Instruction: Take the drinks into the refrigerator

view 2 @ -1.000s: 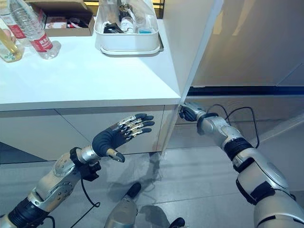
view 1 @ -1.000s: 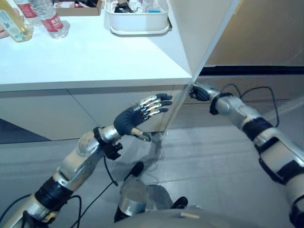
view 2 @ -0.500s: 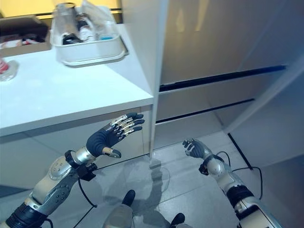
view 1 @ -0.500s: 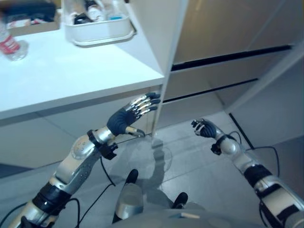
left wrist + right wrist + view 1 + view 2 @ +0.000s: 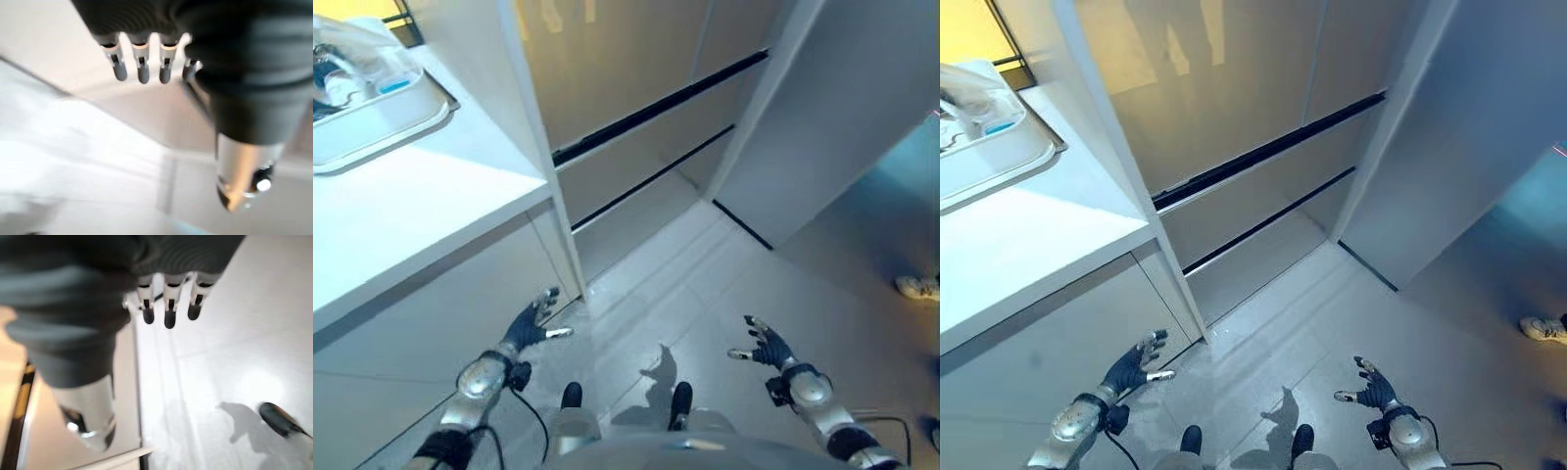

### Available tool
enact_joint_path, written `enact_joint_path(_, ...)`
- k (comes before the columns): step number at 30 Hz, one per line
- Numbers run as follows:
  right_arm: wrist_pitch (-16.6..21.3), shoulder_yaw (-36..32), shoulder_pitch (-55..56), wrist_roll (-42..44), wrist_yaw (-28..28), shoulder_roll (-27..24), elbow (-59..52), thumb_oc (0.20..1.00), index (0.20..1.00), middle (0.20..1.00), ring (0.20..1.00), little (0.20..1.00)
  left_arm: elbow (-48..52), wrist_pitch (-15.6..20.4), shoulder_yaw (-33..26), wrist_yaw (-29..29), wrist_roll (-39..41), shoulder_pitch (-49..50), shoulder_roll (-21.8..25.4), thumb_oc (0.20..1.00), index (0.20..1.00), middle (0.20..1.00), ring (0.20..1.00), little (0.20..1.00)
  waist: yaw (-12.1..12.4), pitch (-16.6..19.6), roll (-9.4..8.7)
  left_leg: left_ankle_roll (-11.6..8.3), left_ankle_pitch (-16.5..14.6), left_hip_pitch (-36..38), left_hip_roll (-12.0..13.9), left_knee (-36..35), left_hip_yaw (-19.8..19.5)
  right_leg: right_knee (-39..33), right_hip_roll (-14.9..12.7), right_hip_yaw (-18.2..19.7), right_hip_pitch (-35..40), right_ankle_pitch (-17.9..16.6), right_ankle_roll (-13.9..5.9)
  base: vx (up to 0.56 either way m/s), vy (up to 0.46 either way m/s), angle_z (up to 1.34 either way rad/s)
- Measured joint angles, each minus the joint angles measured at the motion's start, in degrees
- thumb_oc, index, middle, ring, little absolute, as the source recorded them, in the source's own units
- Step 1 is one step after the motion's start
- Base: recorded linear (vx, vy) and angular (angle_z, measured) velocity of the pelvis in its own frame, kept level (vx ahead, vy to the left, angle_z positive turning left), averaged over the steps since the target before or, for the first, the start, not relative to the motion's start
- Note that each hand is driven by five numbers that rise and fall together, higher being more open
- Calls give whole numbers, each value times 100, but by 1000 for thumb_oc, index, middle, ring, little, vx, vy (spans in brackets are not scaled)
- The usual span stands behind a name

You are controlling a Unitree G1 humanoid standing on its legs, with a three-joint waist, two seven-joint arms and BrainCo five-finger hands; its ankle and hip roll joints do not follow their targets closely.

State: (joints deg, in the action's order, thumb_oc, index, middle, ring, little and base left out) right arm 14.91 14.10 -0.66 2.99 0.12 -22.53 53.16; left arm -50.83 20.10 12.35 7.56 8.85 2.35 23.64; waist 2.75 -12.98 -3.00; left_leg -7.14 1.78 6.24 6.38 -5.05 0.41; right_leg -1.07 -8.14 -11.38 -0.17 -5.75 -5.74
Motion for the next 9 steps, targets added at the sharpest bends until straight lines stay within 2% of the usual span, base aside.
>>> enact_joint_path(1,-5,-4,-78,-1,21,47,236,1000,1000,1000,1000,1000,-810,22,-261,-111,-150,-113,-251,1000,1000,1000,1000,1000,-14,25,2,15,-29,72,-5,-1,118,-3,11,134,9,-20,-10,21,21,-47)
enact_joint_path(2,-29,5,-126,-2,48,93,358,1000,1000,1000,1000,1000,-1211,-224,-367,-263,-175,-80,-366,1000,1000,1000,1000,1000,4,39,-3,21,-59,149,-6,-2,237,-12,17,212,18,-38,-10,22,20,-43)
enact_joint_path(4,-35,2,-16,-5,74,164,633,1000,1000,1000,1000,1000,-1728,-338,-518,-356,-360,-11,-458,1000,1000,1000,1000,1000,-44,67,-15,22,-87,205,-14,-2,319,-24,25,300,11,-59,-13,38,35,-33)
enact_joint_path(5,-89,7,-22,-10,87,207,860,1000,1000,1000,1000,1000,-1950,-488,-520,-431,-379,-24,-510,1000,1000,1000,1000,1000,-13,84,-16,27,-114,258,-15,-8,417,-23,34,389,18,-67,-17,32,31,-30)
enact_joint_path(9,-297,0,89,-6,143,462,1315,1000,1000,1000,1000,1000,-2102,-688,-699,-451,-360,19,-566,1000,1000,1000,1000,1000,-16,129,-58,32,-133,385,-30,-31,546,-108,38,511,88,-76,-43,24,12,-19)
